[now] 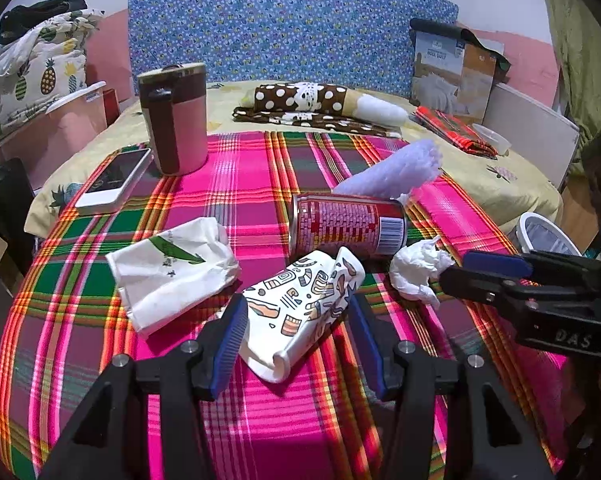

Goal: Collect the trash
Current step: 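Grasp the patterned paper cup with the left tool while the right tool grasps the crumpled tissue, then carry the paper cup and crumpled tissue over the white trash bin with both tools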

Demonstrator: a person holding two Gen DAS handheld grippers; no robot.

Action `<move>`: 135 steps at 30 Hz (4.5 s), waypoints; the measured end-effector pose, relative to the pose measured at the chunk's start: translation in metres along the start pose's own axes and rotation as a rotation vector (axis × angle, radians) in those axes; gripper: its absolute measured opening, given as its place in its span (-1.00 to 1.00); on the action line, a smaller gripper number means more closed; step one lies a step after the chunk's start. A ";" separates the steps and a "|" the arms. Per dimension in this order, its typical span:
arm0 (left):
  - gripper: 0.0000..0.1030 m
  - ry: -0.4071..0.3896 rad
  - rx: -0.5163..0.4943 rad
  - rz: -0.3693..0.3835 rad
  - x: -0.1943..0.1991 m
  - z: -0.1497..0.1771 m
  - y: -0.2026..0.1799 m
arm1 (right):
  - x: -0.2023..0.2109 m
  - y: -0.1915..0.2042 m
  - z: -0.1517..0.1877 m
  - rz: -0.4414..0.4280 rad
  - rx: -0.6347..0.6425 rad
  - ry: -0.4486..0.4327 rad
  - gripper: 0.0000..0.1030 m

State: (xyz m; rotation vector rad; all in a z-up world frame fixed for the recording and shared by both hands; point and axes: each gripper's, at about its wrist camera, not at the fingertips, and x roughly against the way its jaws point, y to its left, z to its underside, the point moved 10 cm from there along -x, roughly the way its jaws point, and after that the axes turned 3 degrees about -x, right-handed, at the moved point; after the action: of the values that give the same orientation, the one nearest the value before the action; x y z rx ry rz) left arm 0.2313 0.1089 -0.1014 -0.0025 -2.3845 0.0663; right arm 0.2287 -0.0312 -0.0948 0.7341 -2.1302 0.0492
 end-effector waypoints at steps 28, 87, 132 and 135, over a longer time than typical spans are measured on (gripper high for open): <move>-0.80 0.026 0.120 0.066 0.016 0.023 -0.005 | 0.000 0.000 0.007 -0.053 -0.066 -0.003 -0.44; -0.82 -0.043 -0.093 0.236 0.073 0.000 -0.181 | 0.133 -0.085 0.050 0.121 -0.210 -0.223 -0.44; -0.82 0.052 -0.257 0.418 0.014 -0.017 -0.317 | 0.156 -0.215 0.084 0.300 -0.453 -0.224 -0.44; -0.81 0.058 -0.269 0.434 0.010 -0.018 -0.327 | 0.156 -0.223 0.088 0.310 -0.469 -0.215 -0.44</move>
State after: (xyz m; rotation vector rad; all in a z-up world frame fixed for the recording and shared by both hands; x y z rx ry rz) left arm 0.2417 -0.2166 -0.0660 -0.6400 -2.2781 -0.0497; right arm 0.2100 -0.3164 -0.0830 0.1356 -2.3187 -0.3666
